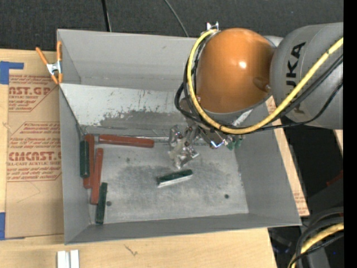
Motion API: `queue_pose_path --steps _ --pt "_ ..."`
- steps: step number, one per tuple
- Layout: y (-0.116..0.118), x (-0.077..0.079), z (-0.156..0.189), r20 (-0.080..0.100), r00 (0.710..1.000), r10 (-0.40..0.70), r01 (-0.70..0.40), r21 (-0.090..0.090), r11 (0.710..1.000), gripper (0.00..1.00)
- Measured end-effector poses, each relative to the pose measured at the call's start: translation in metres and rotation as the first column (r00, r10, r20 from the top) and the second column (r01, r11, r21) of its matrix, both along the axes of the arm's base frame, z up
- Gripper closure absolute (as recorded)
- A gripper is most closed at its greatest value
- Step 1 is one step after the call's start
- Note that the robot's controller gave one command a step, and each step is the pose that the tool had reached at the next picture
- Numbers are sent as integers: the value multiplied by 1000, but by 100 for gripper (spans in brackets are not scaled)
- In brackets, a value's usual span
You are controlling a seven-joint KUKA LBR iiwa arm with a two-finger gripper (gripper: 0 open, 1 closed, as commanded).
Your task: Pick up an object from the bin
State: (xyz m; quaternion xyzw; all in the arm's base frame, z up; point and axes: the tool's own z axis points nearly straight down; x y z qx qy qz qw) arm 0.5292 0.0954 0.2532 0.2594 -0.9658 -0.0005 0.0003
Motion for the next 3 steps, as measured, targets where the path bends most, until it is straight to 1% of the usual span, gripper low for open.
queue_pose_path --steps 1,2,3 --pt "-2 -17 52 1 999 53 -53 1 999 100" --pt "4 6 -73 7 998 -59 59 2 998 0" --pt "6 10 -98 -2 997 -75 75 1 997 0"
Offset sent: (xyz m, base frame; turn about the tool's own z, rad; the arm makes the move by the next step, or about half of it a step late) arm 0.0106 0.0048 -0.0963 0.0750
